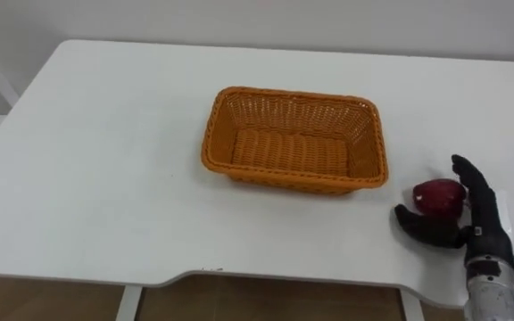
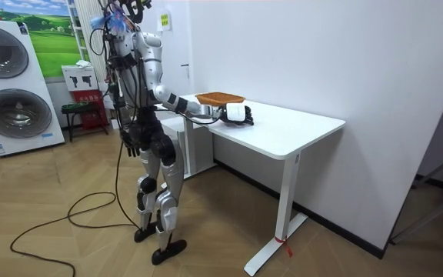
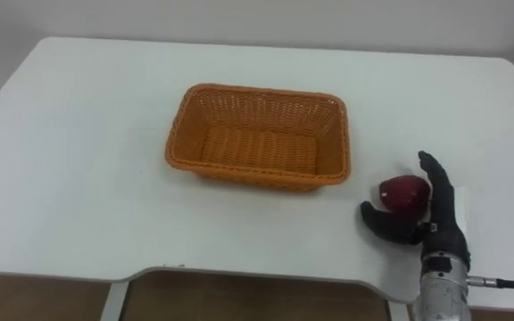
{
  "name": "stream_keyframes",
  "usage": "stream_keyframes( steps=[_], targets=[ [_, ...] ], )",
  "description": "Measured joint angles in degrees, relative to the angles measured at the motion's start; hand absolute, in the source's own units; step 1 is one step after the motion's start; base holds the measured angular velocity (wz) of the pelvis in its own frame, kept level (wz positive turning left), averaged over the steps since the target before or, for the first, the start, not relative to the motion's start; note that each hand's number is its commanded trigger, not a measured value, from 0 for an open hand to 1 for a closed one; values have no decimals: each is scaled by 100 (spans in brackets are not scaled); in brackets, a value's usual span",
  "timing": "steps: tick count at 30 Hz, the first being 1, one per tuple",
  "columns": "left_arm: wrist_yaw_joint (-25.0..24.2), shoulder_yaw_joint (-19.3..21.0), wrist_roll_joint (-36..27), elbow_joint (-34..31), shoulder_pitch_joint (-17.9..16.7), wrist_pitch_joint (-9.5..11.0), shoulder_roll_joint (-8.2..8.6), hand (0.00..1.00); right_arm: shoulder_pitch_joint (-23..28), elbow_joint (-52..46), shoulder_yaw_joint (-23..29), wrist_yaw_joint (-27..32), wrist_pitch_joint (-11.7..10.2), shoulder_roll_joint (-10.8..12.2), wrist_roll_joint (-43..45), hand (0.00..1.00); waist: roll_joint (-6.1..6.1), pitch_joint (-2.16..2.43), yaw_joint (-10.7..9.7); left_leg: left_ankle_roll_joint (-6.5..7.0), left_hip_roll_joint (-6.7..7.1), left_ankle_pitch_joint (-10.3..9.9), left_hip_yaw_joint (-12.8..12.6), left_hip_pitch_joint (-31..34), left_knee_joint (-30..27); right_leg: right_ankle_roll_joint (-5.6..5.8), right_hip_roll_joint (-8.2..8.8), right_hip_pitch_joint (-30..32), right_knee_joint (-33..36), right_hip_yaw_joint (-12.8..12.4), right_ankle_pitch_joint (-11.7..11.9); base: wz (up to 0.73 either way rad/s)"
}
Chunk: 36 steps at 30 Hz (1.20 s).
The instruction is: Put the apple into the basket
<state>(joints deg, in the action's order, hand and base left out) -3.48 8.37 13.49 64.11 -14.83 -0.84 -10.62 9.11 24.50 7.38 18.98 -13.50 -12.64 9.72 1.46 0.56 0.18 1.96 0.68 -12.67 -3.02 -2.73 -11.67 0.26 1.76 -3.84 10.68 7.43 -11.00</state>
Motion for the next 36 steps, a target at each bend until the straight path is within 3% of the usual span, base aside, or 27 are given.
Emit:
stream_keyframes(
  steps=[5,16,21,23,25,28,32,36],
  targets=[
    [28,6,16,10,22,2,0,0,-159,416,191,187,-163,-23,5,100,17,11,-2,-2,-5,-1,29,-6,9,0,-6,-27,-11,56,0,3],
    [44,7,75,5,3,7,-1,0,-249,452,292,406,-191,-8,13,100,15,4,11,-3,-2,-1,38,-67,38,0,-4,-28,-12,54,0,0],
    [67,-19,68,2,10,114,9,0,-221,148,269,495,-88,22,-22,100,14,-10,38,-2,-5,-1,-17,25,39,-2,-9,85,12,0,2,-6],
    [71,-9,74,63,27,122,41,0,-208,-133,228,539,27,48,-9,100,-40,-57,53,-1,-2,0,-56,25,40,1,-10,94,13,-34,7,-11],
    [73,1,84,154,71,120,43,0,-198,-435,208,542,109,104,-6,100,-77,-74,57,0,-2,1,-79,23,47,2,-8,115,15,-43,7,-7],
    [70,14,87,150,83,115,44,0,-174,-1089,159,547,148,121,44,100,-95,-60,125,0,-7,4,-130,69,52,2,-14,194,22,-97,7,-8],
    [69,35,94,144,81,75,48,0,-222,-1586,104,574,171,118,240,100,-10,-25,187,0,-7,4,-129,64,51,2,-14,178,3,-95,7,0],
    [68,-47,104,143,94,75,48,0,-390,-1883,-60,561,285,102,239,100,17,-27,197,0,-4,4,-129,66,51,5,-12,182,-1,-108,9,0]
  ],
)
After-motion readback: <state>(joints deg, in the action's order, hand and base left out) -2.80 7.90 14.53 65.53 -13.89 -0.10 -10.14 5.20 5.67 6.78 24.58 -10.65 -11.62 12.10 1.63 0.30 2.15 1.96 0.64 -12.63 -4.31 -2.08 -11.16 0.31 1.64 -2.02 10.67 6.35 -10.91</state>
